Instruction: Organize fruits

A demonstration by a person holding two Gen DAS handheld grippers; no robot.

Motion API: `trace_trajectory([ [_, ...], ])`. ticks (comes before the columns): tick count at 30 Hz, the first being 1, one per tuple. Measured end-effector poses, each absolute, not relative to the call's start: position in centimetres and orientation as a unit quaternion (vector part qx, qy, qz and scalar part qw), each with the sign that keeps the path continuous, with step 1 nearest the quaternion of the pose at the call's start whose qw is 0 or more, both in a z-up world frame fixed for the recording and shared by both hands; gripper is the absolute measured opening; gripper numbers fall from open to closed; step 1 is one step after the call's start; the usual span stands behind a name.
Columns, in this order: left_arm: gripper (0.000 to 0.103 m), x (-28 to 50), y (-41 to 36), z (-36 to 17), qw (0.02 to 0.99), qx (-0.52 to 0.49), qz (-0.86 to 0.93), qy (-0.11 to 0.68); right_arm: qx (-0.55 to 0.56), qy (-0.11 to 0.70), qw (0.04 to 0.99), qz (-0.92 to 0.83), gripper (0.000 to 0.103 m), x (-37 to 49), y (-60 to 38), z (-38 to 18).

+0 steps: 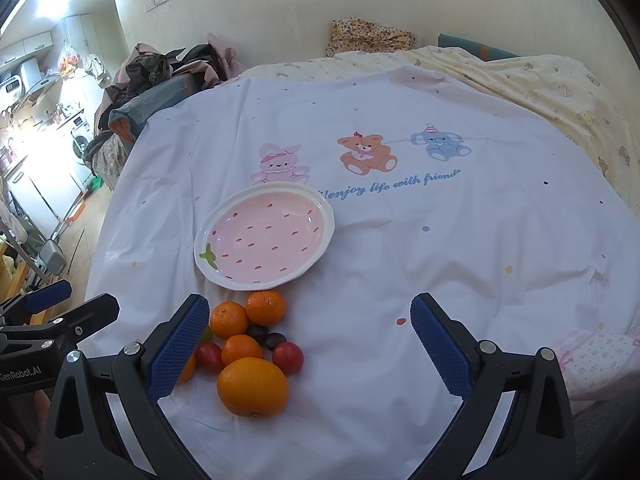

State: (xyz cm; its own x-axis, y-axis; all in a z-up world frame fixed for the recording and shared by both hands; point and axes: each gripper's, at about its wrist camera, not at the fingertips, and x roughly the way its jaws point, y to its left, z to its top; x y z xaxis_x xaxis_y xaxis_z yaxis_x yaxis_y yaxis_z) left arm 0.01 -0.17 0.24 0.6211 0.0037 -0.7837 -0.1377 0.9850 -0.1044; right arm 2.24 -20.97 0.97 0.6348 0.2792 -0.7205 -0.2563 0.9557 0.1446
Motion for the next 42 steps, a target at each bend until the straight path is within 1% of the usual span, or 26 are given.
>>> trace_trajectory([
  [42,0.102,-0.09,0.20,0.21,0.897,-0.081,0.042,0.433,0.004,0.400,0.905,0.146,0.103,2.52,-20.73,0.54],
])
